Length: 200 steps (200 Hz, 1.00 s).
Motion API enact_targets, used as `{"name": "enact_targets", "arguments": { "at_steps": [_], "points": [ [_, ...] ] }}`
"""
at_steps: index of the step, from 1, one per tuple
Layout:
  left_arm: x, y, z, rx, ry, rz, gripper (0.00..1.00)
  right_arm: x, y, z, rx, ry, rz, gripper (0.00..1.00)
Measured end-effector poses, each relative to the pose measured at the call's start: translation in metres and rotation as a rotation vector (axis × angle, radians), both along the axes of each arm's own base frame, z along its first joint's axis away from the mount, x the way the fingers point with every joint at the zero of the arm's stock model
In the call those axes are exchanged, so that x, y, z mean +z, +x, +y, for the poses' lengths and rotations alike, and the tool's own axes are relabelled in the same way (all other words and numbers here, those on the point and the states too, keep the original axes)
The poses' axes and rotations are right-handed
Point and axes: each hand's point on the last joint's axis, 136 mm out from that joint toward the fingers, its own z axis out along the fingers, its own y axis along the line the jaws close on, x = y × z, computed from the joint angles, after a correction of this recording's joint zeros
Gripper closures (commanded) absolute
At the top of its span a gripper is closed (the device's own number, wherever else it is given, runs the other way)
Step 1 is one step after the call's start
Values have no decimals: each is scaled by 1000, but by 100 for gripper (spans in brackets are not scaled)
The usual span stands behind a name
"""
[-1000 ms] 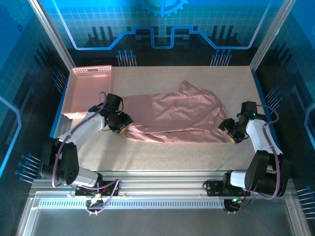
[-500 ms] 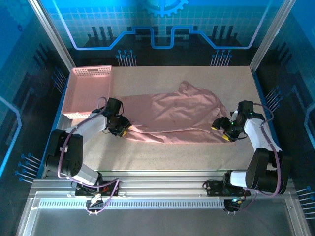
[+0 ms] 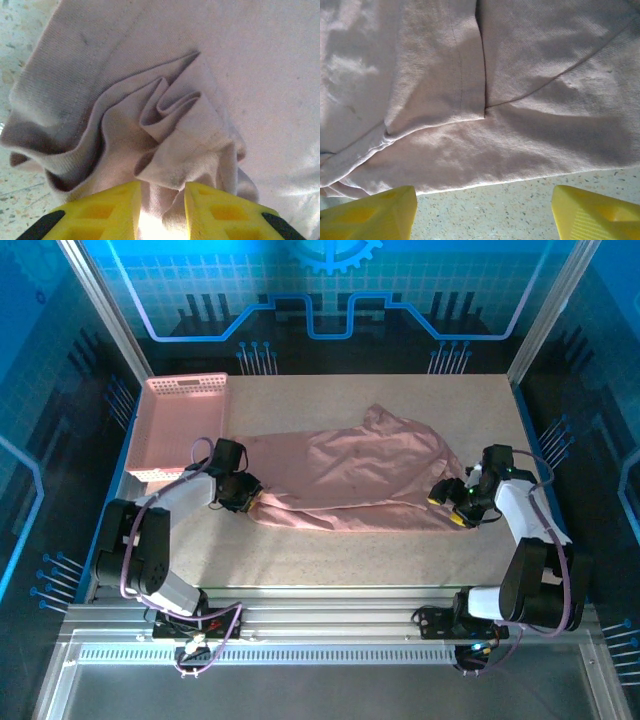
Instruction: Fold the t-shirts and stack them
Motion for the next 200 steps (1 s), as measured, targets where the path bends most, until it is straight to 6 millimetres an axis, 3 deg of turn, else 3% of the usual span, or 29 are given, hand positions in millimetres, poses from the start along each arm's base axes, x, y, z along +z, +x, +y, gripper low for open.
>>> {"name": "enact_targets", "arguments": {
  "at_steps": [73, 94, 142, 200],
  "points": [
    [-25, 1, 1, 26, 6, 50, 73, -3, 1, 1, 2, 5, 10, 28],
    [-22, 11, 0, 26, 5, 38, 75, -4, 1, 0, 3, 6, 15, 28],
    [-17, 31, 0, 22, 16, 11, 94, -7, 2, 1, 6, 9, 29, 29],
    [-1, 48, 13, 7, 53, -28, 100, -4, 16, 5, 31, 5, 8, 29]
  ]
}}
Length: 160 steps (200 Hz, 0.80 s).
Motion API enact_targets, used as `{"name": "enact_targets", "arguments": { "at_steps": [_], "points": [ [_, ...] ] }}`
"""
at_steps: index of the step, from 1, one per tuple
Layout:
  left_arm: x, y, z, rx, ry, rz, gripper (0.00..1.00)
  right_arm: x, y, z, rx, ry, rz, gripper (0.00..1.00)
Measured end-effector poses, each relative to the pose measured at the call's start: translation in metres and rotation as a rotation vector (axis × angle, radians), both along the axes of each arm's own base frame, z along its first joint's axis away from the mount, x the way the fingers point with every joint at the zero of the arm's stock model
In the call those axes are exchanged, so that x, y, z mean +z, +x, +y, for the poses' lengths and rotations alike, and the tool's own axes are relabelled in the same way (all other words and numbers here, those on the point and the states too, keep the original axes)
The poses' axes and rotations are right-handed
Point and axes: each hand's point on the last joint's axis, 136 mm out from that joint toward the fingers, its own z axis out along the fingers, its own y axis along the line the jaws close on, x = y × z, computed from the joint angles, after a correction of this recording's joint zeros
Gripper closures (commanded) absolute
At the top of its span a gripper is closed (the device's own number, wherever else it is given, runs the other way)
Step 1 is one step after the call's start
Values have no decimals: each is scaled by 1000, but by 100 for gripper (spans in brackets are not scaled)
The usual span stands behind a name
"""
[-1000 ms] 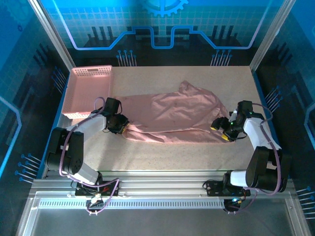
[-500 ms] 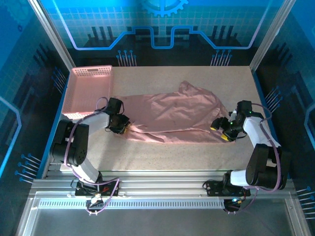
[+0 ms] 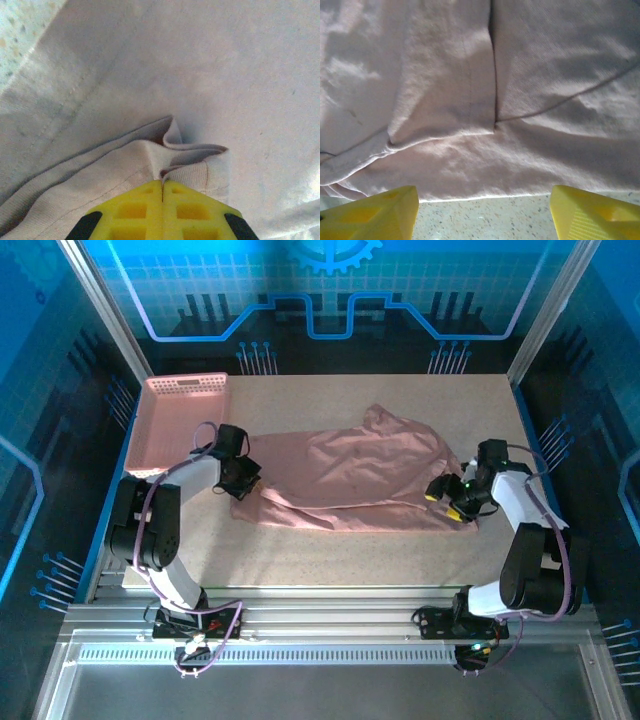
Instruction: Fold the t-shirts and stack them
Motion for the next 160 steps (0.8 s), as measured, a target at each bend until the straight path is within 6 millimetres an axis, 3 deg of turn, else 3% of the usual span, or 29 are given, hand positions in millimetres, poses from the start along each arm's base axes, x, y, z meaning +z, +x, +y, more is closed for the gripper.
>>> {"name": "enact_targets", "arguments": {
  "at_steps": [62, 103, 160],
  "points": [
    [12, -4, 18, -9, 45, -7, 100, 2, 23, 9, 44, -10, -12, 28],
    [20, -7, 22, 0, 44, -23, 100, -1, 26, 10, 52, -13, -5, 27],
    [71, -19, 43, 32, 55, -125, 100, -4, 26, 7, 50, -31, 0, 25]
  ]
}}
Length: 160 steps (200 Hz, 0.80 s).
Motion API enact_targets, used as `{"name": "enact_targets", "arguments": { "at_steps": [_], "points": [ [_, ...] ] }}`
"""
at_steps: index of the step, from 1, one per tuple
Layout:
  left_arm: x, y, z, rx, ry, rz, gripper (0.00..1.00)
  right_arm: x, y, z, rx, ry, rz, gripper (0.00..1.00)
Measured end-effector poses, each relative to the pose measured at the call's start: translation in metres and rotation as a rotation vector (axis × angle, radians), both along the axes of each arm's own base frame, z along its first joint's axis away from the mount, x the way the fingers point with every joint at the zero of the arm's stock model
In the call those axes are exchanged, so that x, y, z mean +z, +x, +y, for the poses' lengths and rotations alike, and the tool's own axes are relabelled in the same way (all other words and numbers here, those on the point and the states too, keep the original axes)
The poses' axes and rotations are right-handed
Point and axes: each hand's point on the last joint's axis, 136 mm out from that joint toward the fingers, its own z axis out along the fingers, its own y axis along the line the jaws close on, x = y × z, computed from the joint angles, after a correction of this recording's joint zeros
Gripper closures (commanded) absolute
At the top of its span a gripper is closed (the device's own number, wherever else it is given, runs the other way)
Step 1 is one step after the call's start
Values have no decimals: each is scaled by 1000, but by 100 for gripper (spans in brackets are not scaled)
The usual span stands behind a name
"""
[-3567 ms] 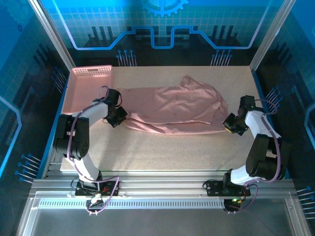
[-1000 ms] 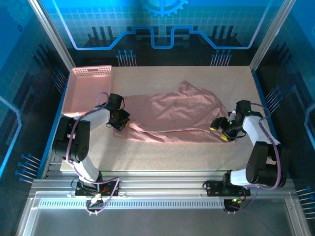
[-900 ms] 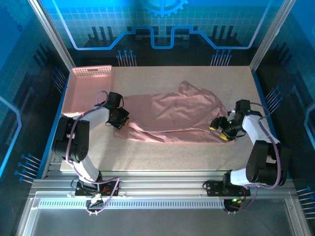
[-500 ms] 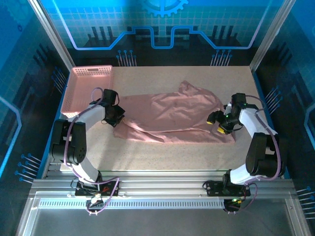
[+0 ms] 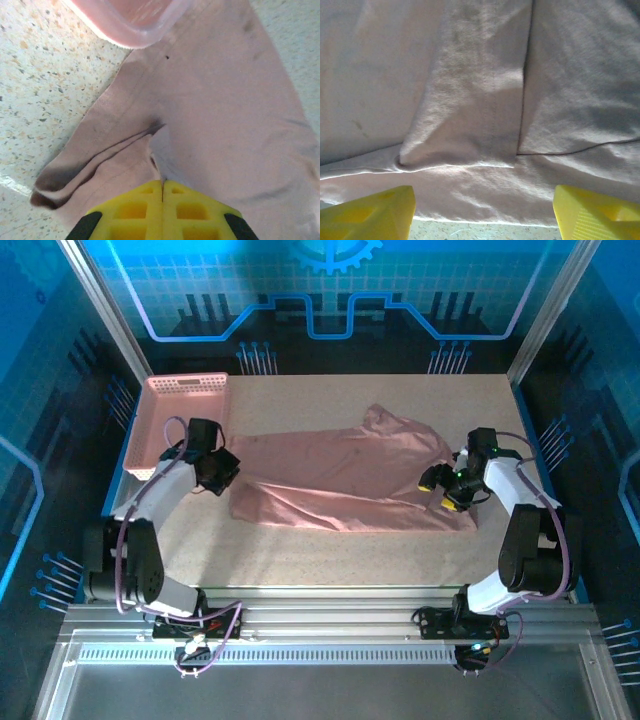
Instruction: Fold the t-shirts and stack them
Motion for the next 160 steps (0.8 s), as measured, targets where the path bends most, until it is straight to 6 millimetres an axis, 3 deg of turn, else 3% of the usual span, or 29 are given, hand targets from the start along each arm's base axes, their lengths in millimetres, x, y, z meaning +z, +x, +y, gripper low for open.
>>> {"name": "enact_targets", "arguments": {
  "at_steps": [23, 44, 102, 160],
  "points": [
    [17, -6, 5, 4, 6, -34, 100, -2, 1, -3, -3, -14, 6, 25],
    [19, -8, 8, 4, 11, -38, 100, -4, 4, -5, -6, -28, 9, 25],
    [2, -8, 8, -16, 23, 13, 100, -14, 16, 3, 23, -23, 24, 29],
    [-12, -9, 9, -37, 35, 54, 100, -27, 14, 23, 70, 0, 72, 33]
  ]
}}
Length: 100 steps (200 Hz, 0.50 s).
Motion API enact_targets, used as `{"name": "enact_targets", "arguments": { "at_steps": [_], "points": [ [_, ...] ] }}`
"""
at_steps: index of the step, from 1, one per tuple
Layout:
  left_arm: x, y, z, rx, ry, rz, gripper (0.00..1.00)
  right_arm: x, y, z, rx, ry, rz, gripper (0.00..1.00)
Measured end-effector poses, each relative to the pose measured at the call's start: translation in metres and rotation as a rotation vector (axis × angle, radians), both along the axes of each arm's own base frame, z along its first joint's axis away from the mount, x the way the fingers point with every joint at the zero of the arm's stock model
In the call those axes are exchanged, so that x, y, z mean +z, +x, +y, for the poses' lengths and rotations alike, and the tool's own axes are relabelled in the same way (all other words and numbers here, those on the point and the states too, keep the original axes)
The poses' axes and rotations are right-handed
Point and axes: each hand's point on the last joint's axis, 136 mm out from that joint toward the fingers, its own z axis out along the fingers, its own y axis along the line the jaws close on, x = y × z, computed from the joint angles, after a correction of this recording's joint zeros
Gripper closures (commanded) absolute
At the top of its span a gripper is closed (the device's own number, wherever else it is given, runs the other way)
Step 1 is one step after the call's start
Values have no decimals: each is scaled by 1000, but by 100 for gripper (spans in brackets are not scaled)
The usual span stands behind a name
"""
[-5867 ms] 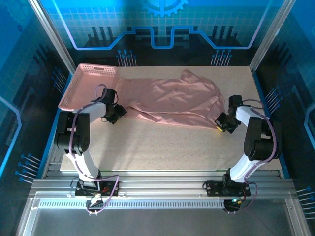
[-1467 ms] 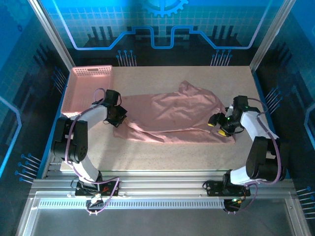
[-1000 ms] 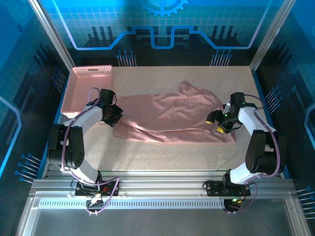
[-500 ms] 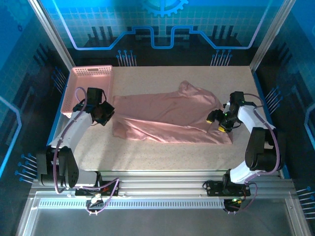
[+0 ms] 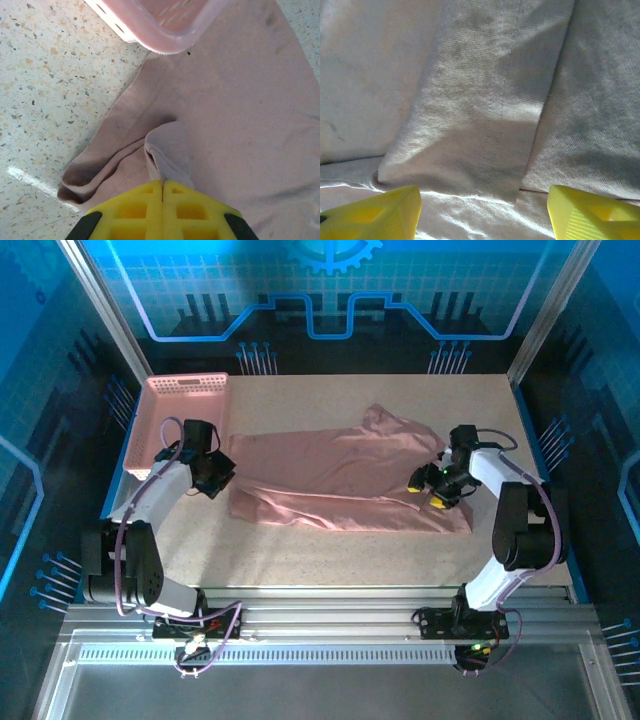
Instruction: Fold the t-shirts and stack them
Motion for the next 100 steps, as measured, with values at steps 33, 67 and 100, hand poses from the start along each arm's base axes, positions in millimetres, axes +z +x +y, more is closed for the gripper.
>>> {"name": "enact_targets", "arguments": {
  "at_steps": [33, 67, 100],
  "points": [
    [-1, 3, 1, -7, 5, 4, 100, -9, -2, 9, 15, 2, 36, 35],
    [7, 12, 1, -22, 13, -15, 100, -16, 3, 22, 51, -10, 61, 43],
    [14, 17, -2, -37, 0, -35, 100, -20, 6, 29, 65, -34, 73, 74]
  ]
}}
